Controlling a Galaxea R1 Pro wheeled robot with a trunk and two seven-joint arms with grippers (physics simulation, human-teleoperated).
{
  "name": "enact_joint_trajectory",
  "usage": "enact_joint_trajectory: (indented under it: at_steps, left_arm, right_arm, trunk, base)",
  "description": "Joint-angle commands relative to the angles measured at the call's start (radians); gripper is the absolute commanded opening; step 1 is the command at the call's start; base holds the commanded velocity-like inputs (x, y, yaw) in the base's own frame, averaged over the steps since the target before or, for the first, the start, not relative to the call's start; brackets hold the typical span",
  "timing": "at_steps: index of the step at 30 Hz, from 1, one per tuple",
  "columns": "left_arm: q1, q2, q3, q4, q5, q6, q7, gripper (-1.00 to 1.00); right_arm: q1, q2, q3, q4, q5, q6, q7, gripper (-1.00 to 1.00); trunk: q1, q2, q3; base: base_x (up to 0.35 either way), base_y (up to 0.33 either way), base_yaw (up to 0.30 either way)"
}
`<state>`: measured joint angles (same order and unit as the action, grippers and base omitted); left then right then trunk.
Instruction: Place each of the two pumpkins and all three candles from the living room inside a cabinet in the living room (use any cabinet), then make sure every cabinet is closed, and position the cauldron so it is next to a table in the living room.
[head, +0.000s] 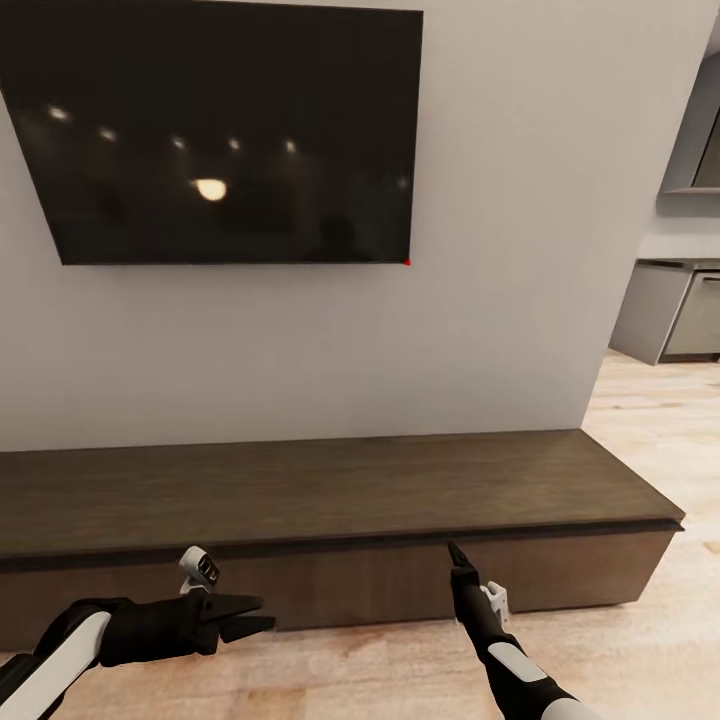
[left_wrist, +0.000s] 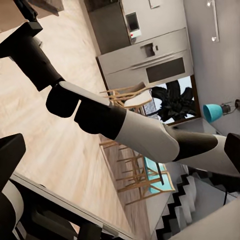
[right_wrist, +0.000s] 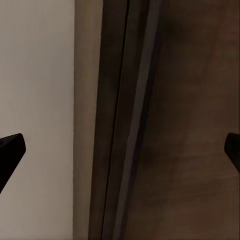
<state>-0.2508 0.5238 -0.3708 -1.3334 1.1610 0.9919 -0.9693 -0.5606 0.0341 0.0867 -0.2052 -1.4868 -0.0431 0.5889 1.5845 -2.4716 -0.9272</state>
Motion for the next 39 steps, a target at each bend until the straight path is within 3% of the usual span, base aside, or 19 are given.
enact_joint_trajectory:
  at_steps: [1, 24, 28, 39]
  left_arm:
    - [-0.001, 0.001, -0.002, 0.0, 0.003, 0.004, -0.002, 1.0]
    - [0.008, 0.0, -0.002, 0.001, 0.002, 0.004, -0.002, 1.0]
    - [0.011, 0.0, -0.002, -0.001, 0.002, 0.004, -0.002, 1.0]
    - [0.012, 0.0, -0.001, -0.003, 0.003, 0.004, -0.002, 1.0]
  right_arm:
    - [-0.001, 0.0, 0.008, 0.001, -0.009, -0.004, 0.003, 1.0]
    - [-0.001, 0.0, 0.012, 0.002, -0.009, -0.033, 0.001, 1.0]
    - [-0.001, 0.0, 0.012, 0.002, -0.008, -0.034, -0.002, 1.0]
    - [-0.001, 0.0, 0.014, 0.001, -0.005, -0.038, -0.002, 1.0]
  trunk:
    - [0.0, 0.0, -0.001]
    - [0.0, 0.0, -0.001]
    - [0.015, -0.028, -0.014]
    - [0.018, -0.03, -0.033]
  base:
    - [0.173, 0.028, 0.0]
    - [0.079, 0.002, 0.0]
    - [0.001, 0.0, 0.0]
    - [0.0, 0.0, 0.0]
